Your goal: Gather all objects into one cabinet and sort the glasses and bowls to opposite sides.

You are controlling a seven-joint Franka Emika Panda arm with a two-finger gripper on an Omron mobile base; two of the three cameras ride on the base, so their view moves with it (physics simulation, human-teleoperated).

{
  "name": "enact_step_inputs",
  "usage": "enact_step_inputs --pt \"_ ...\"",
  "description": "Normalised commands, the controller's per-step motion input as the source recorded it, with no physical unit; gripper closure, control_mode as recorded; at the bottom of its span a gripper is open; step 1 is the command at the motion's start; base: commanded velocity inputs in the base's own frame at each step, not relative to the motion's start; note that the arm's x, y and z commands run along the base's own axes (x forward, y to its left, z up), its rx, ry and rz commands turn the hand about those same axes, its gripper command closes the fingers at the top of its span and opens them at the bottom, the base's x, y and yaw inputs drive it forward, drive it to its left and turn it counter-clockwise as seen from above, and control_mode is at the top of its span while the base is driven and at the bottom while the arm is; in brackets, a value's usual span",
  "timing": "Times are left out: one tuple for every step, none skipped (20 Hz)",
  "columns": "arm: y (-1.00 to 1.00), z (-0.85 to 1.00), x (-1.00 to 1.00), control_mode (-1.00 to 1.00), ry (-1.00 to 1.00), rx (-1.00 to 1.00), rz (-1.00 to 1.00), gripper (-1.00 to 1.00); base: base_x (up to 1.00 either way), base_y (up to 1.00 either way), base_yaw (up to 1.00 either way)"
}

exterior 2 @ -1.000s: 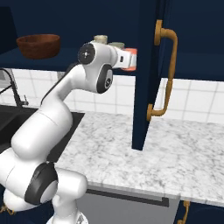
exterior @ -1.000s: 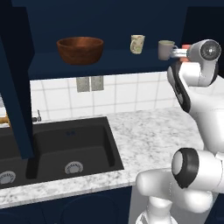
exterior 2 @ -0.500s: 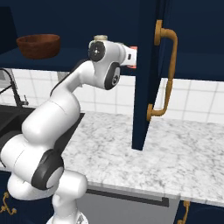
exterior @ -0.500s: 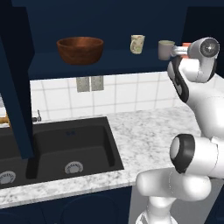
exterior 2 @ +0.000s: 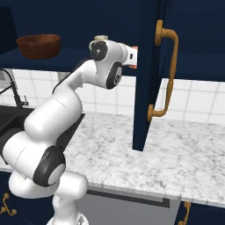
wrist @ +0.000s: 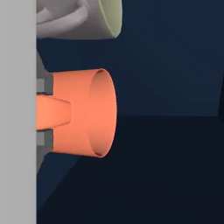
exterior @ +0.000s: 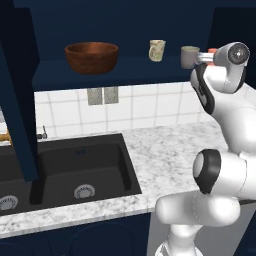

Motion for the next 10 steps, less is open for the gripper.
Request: enact_step_inputs --pt "0.0 0.0 0.13 -1.0 0.0 0.0 0.0 -1.0 0.0 0.0 0.0" --pt "0.0 0.0 0.13 -1.0 0.0 0.0 0.0 -1.0 0.0 0.0 0.0" --pt "0.0 0.0 0.11 -1.0 0.0 0.0 0.0 -1.0 0.0 0.0 0.0" --pt "0.0 0.0 0.09 -1.0 0.0 0.0 0.0 -1.0 0.0 0.0 0.0" --pt "0.0 0.0 0.01 -1.0 0.0 0.0 0.0 -1.0 0.0 0.0 0.0" --pt "0.0 0.0 0.0 -1.0 0.0 0.0 0.0 -1.0 0.0 0.0 0.0" --pt "0.0 0.0 0.0 -1.0 0.0 0.0 0.0 -1.0 0.0 0.0 0.0" --pt "0.0 0.0 0.0 -1.0 0.0 0.0 0.0 -1.0 0.0 0.0 0.0" --pt "0.0 0.0 0.0 -1.0 0.02 0.0 0.0 -1.0 0.0 0.0 0.0" --pt "0.0 0.0 0.0 -1.0 0.04 0.0 0.0 -1.0 0.0 0.0 0.0"
